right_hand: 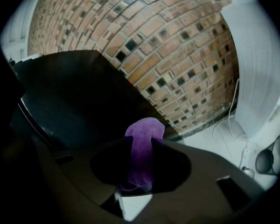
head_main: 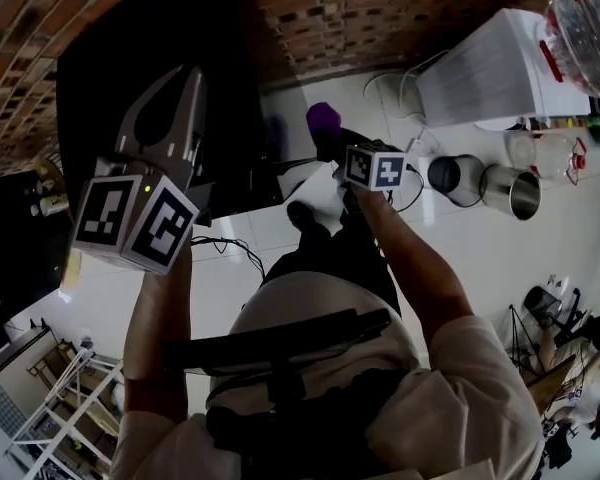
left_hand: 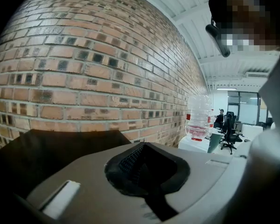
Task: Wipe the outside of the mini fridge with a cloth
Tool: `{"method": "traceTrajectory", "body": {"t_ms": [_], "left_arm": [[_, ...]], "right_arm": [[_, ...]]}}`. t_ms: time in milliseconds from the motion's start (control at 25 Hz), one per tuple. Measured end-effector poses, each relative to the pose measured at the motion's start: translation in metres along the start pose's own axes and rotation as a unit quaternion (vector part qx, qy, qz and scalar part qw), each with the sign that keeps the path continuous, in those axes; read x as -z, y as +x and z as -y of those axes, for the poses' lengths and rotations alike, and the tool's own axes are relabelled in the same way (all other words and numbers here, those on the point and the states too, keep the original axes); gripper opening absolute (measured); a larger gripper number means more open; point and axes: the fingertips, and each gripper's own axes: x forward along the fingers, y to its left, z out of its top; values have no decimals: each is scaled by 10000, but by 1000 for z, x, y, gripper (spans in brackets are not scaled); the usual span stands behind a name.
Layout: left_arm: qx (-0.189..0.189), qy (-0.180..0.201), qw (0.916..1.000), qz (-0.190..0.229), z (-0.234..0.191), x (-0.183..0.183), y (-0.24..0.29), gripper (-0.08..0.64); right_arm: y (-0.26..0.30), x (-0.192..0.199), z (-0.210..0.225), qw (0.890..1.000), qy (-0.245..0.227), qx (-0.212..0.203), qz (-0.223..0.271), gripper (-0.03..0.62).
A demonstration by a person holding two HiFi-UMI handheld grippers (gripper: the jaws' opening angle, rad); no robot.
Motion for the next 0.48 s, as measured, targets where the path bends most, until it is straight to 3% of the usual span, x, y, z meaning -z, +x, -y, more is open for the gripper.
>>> {"method": "traceTrajectory", "body": {"t_ms": [200,480], "left_arm": [[30,4,9998,203,3,-2,-6,11],[-135,-412,9982,423,-11,0,-39,14]], "right_arm": [[-50,-59,-35,9968,-726,-74,321,115],[-114,-121,-99,9835,-1669,-142,688,115]]}}
